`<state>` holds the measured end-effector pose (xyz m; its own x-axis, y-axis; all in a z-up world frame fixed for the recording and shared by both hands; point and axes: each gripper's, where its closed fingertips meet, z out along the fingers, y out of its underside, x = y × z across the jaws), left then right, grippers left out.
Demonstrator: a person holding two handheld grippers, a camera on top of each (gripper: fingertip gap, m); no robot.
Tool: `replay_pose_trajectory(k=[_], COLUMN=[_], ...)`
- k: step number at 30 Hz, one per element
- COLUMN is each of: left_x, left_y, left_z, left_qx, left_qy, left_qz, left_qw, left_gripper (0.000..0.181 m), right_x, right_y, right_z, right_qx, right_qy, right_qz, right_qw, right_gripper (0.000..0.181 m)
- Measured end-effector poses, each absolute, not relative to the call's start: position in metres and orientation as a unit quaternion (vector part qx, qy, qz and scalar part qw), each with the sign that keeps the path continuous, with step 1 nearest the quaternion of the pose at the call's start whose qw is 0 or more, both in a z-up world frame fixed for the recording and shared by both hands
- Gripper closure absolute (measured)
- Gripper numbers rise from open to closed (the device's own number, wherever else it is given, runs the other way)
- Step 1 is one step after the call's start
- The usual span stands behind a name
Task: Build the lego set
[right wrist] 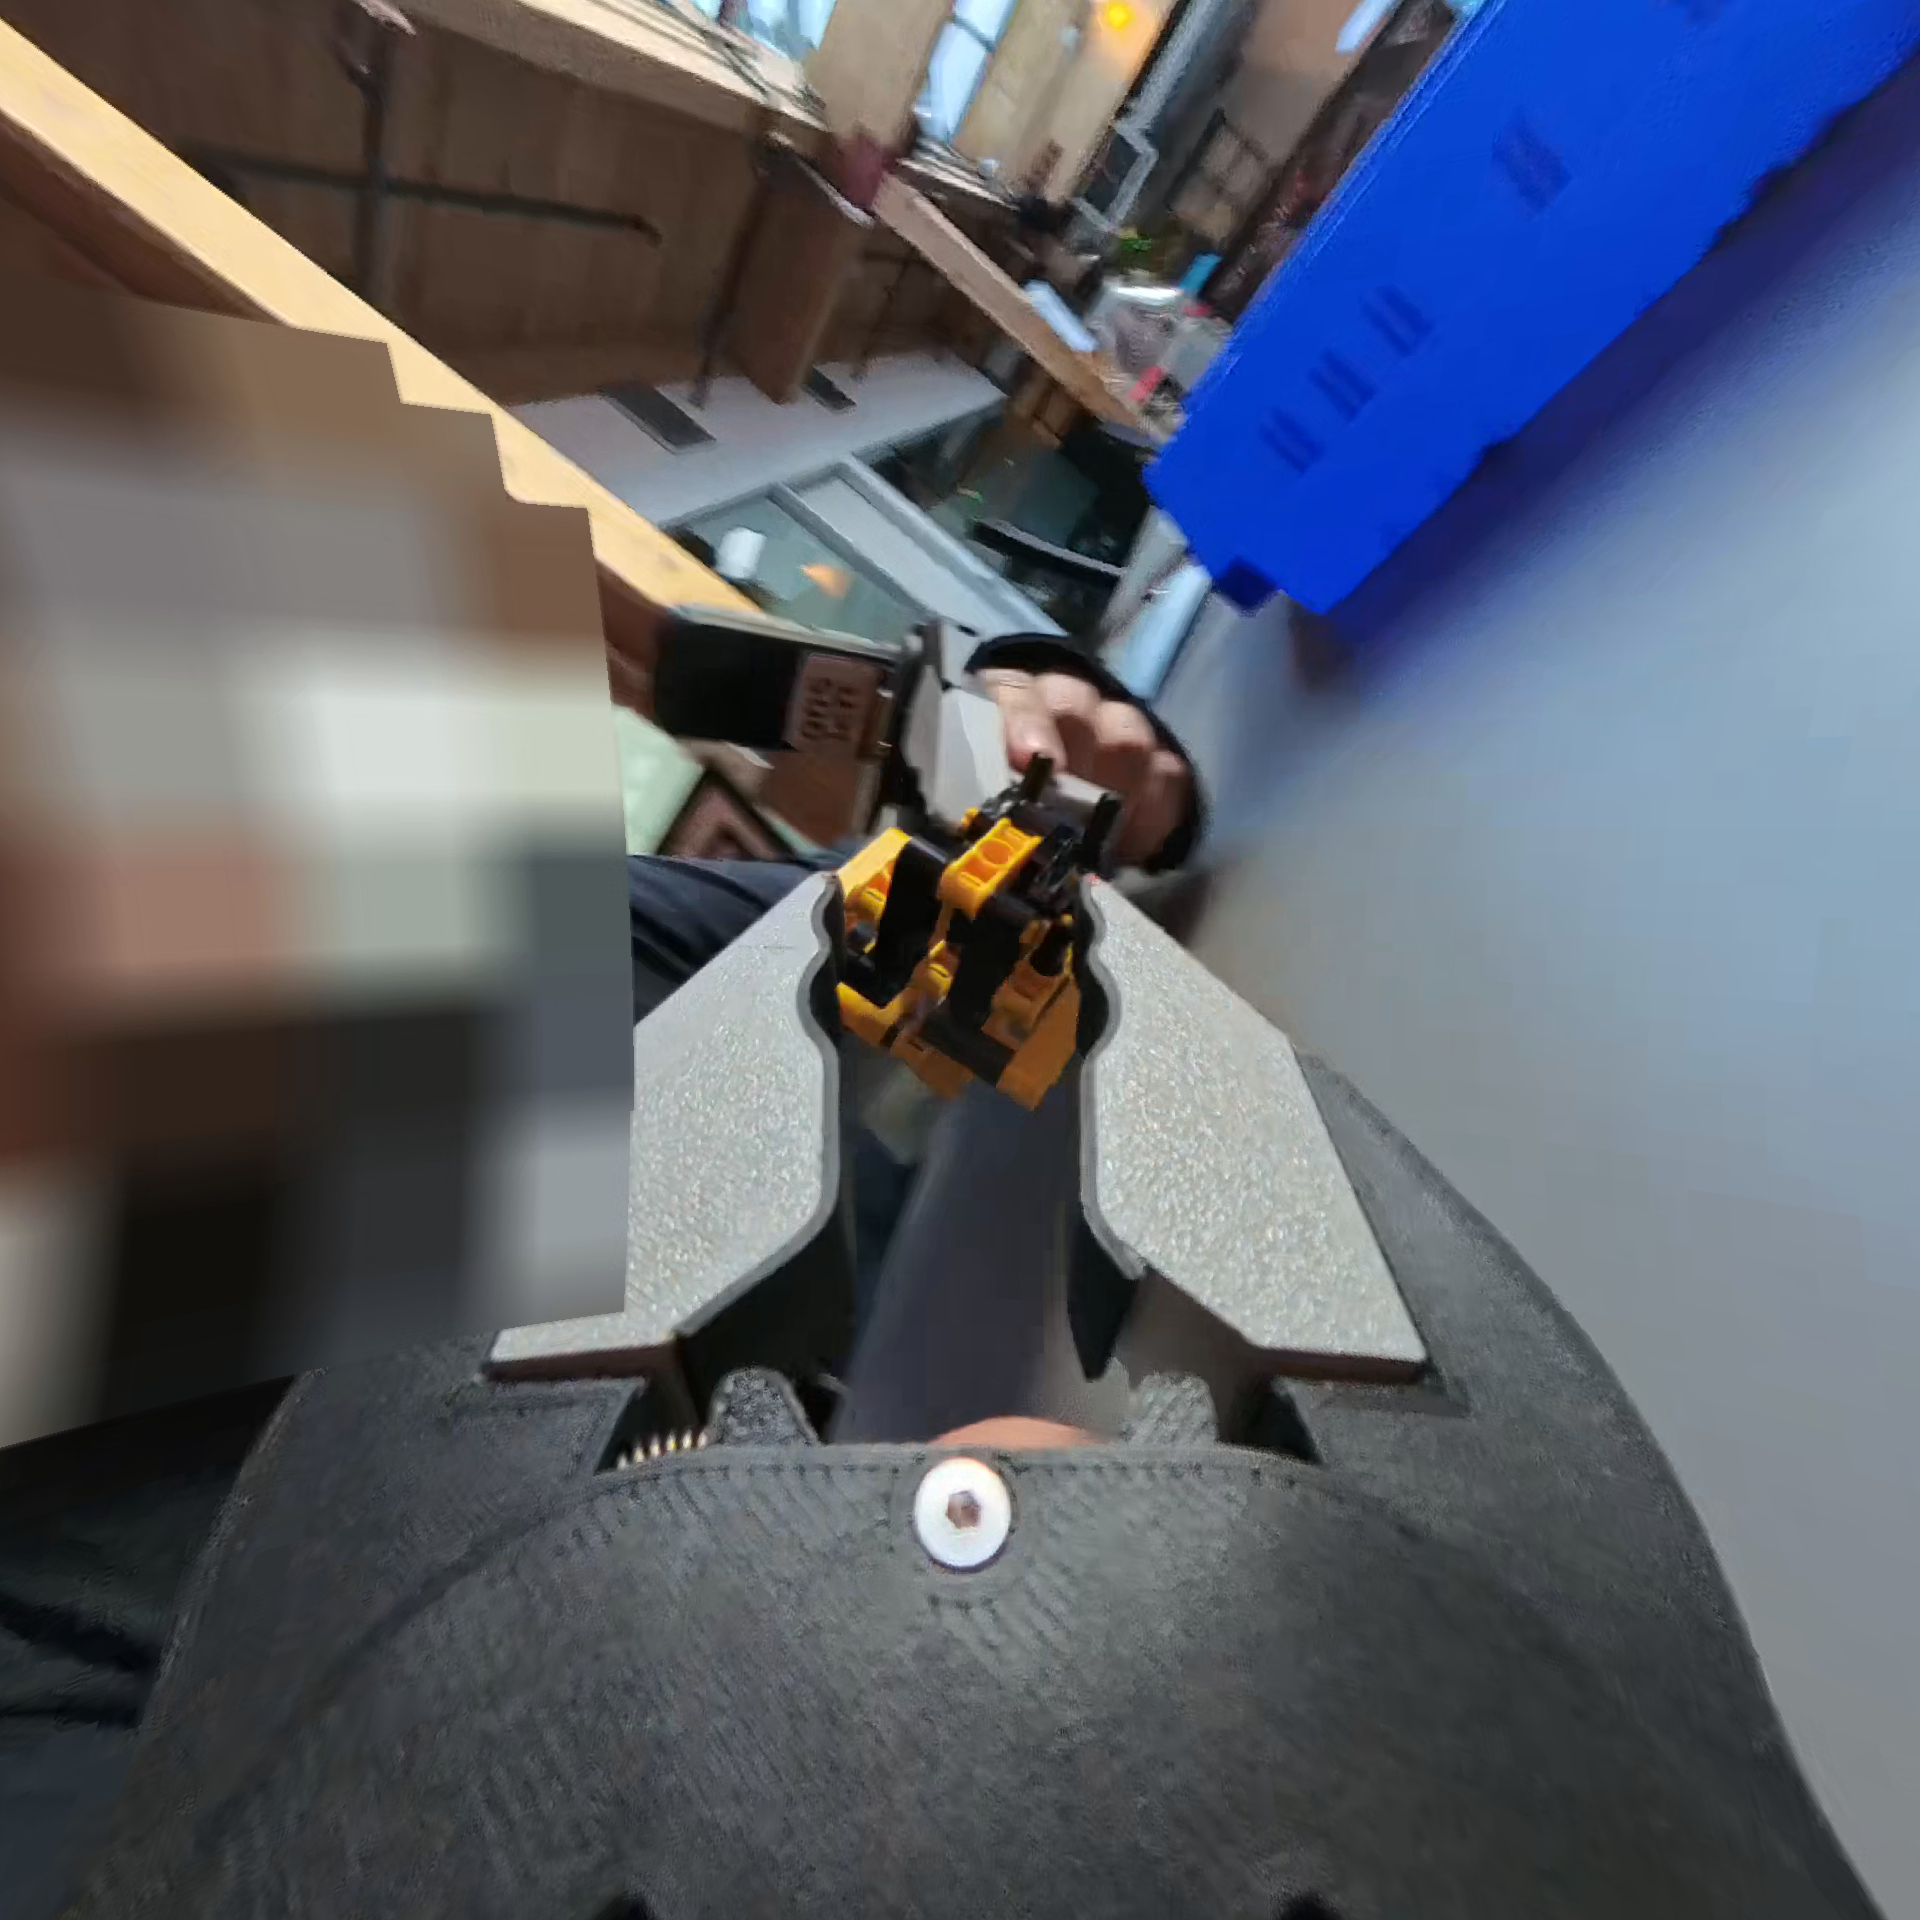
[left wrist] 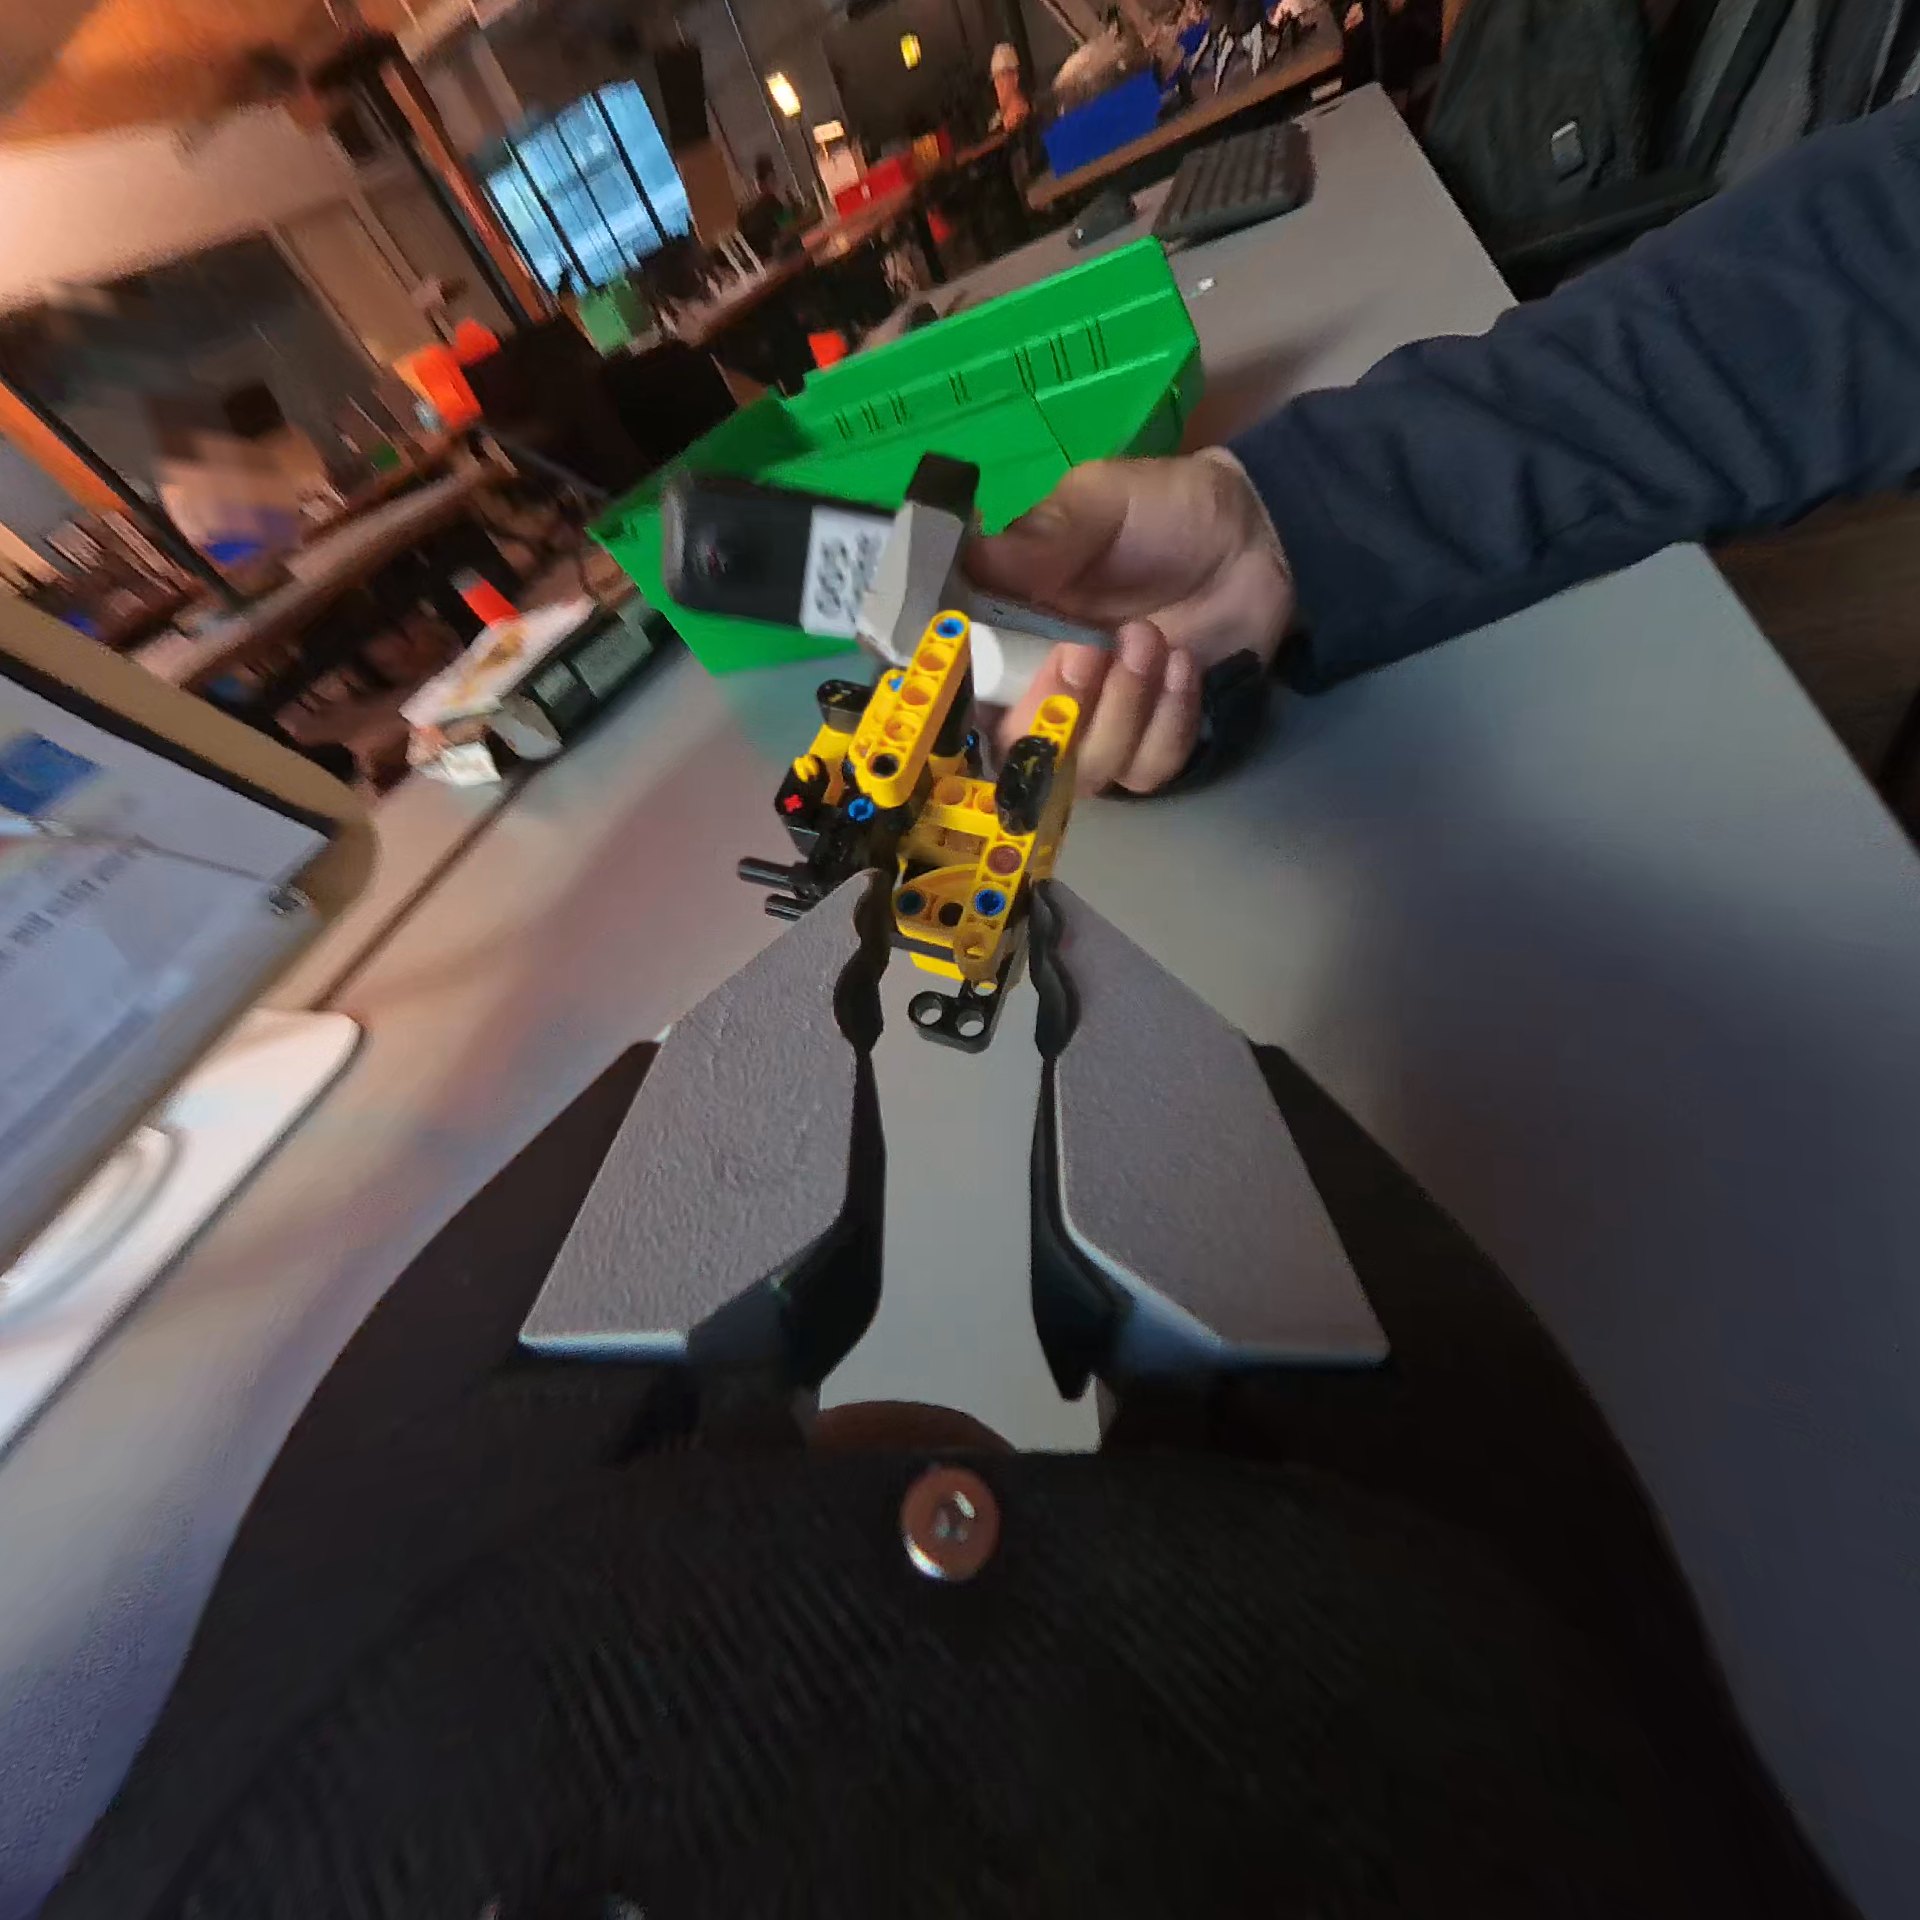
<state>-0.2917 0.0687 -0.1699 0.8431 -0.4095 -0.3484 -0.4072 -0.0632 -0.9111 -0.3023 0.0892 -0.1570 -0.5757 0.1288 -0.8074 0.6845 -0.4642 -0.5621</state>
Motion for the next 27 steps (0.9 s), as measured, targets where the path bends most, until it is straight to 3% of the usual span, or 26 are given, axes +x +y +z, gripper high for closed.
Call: replay_pose_trajectory(k=[1,6,8,12,15,21,24,27], left_x=[-0.293,-0.293,-0.297,-0.293,-0.292,-0.296,-0.286,-0.287], left_y=[0.069,0.066,0.068,0.067,0.067,0.07,0.064,0.068], left_z=[-0.176,-0.202,-0.204,-0.208,-0.21,-0.204,-0.189,-0.199], left_qx=[-0.745,-0.817,-0.824,-0.829,-0.83,-0.819,-0.788,-0.808], left_qy=[0.267,0.193,0.179,0.193,0.196,0.194,0.208,0.2], left_qz=[-0.022,-0.154,-0.155,-0.151,-0.147,-0.121,-0.151,-0.147], left_qw=[0.611,0.522,0.515,0.504,0.501,0.526,0.56,0.534], left_gripper=[0.158,0.159,0.159,0.159,0.159,0.156,0.181,0.181], right_x=[-0.305,-0.304,-0.286,-0.285,-0.287,-0.294,-0.295,-0.298], right_y=[0.094,0.132,0.106,0.069,0.061,0.064,0.062,0.066], right_z=[-0.164,-0.182,-0.163,-0.184,-0.192,-0.192,-0.197,-0.197], right_qx=[0.436,0.463,0.389,0.332,0.33,0.355,0.349,0.36], right_qy=[0.51,0.642,0.671,0.746,0.751,0.735,0.753,0.746], right_qz=[-0.726,-0.605,-0.623,-0.556,-0.552,-0.558,-0.529,-0.529], right_qw=[0.15,-0.084,-0.097,-0.157,-0.147,-0.151,-0.175,-0.182], right_gripper=[0.14,0.135,0.157,0.165,0.176,0.176,0.176,0.177])
